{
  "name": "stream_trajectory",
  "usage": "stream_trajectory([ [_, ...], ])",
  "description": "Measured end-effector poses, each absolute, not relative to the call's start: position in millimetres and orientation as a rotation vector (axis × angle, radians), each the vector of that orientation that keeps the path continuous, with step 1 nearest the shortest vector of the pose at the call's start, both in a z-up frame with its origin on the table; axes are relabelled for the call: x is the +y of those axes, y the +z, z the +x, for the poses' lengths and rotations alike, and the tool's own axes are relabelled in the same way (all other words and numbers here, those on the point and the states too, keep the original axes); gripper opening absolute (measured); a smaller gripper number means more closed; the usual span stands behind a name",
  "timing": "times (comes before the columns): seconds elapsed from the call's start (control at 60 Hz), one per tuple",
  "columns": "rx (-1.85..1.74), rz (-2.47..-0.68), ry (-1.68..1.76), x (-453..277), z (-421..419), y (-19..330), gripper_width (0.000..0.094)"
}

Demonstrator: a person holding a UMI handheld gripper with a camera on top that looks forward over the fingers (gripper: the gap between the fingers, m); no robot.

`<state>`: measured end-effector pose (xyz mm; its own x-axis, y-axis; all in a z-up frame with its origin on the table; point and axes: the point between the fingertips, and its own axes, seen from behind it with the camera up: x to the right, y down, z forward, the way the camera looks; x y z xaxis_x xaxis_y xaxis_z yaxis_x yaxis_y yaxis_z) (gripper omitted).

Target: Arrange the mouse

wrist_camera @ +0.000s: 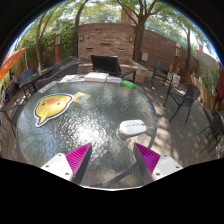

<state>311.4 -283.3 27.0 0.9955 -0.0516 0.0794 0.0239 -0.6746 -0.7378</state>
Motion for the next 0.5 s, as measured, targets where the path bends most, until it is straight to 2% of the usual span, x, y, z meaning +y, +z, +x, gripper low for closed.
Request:
stream_trajectory([
  [0.217, 0.107, -2.334, -0.040, -220, 354, -16, 0.0856],
  [0.5, 0.133, -2.317, -0.007, -171, 362, -16, 0.0844],
])
